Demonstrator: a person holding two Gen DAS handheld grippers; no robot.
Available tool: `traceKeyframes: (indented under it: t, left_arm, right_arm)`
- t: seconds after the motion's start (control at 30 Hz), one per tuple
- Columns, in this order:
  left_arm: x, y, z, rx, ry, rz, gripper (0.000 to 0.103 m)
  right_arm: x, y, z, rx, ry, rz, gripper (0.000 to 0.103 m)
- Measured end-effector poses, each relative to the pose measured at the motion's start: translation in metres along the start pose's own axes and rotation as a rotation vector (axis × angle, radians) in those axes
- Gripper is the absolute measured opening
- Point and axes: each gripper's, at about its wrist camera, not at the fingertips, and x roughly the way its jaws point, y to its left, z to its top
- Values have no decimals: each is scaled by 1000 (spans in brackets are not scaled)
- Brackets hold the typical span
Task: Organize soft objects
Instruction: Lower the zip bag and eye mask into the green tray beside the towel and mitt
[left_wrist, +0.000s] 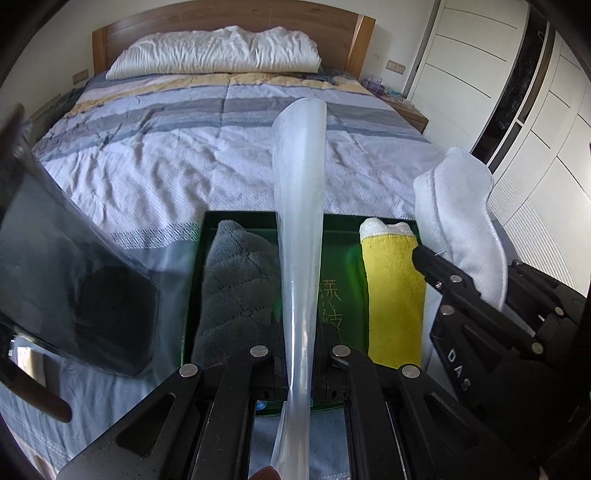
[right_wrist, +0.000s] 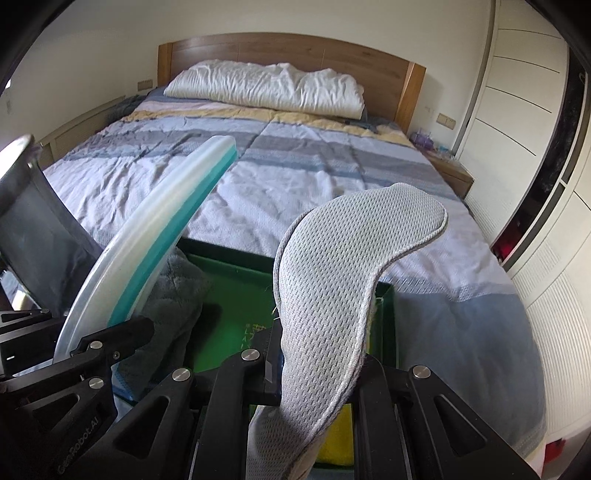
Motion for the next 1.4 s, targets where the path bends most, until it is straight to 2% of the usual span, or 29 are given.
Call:
traceKeyframes:
  t: [0.93,1.4]
  left_arm:
    - [48,-19,-6,-11,53,27,4]
    - [66,-19,-12,-23,93,22,4]
  right_arm:
    - [59,6,3,-84,72,-44,12]
    - [83,9,5,-148,111,-20,12]
